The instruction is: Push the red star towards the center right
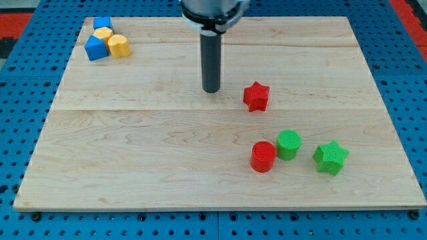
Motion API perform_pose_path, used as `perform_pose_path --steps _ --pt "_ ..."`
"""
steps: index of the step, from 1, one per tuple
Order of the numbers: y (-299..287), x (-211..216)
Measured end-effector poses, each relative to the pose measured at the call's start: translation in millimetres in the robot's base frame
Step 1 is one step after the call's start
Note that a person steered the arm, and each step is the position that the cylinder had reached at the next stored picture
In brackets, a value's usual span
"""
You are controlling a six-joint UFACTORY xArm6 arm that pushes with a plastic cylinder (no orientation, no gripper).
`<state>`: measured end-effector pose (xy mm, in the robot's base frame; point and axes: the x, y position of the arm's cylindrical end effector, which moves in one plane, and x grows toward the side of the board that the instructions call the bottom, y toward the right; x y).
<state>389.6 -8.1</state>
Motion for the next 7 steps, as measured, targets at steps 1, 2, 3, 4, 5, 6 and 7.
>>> perform_pose_path --steps 1,2,3,4,5,6,7 --pt "16.6 1.2" --pt "11.2 1.2" --pt "3.3 1.2" --pt "-2.2 1.2" --pt "-5.6 2.5" --pt "53.8 10.7" --pt "89.2 12.8"
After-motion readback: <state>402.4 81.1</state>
